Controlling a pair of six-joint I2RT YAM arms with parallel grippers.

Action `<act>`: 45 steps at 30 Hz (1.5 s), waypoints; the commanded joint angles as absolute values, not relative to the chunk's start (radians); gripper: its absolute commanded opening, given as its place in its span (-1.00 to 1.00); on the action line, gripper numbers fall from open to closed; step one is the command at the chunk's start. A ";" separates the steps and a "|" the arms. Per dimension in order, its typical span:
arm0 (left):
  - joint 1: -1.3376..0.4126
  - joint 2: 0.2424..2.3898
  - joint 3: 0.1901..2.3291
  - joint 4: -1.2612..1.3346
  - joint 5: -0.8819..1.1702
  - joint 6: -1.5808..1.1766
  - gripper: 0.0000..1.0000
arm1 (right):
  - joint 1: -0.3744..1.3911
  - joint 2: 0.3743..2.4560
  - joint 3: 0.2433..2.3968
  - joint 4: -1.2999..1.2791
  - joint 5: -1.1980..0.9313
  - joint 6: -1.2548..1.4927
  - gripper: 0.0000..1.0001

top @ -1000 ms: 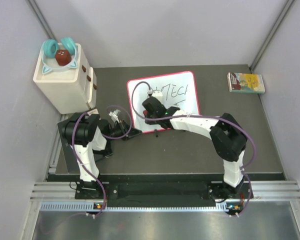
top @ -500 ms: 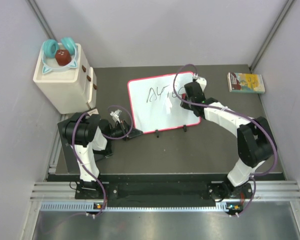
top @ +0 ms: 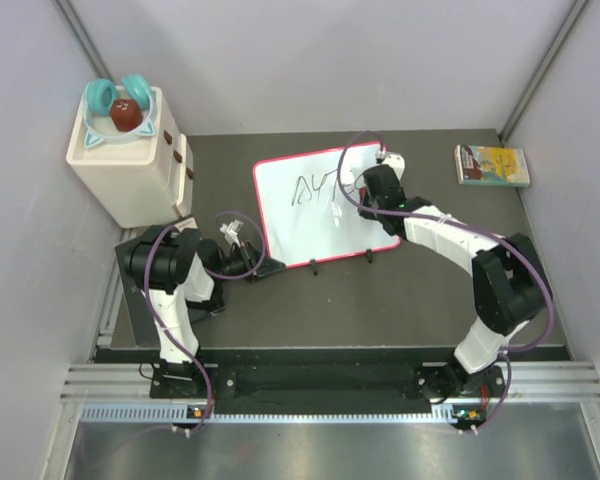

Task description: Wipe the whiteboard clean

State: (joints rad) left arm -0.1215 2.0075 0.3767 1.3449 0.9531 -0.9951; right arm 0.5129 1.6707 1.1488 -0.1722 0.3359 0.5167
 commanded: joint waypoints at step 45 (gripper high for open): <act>-0.121 1.968 0.318 1.697 0.911 -0.948 -1.00 | 0.516 1.904 1.567 -0.488 0.402 0.391 -1.00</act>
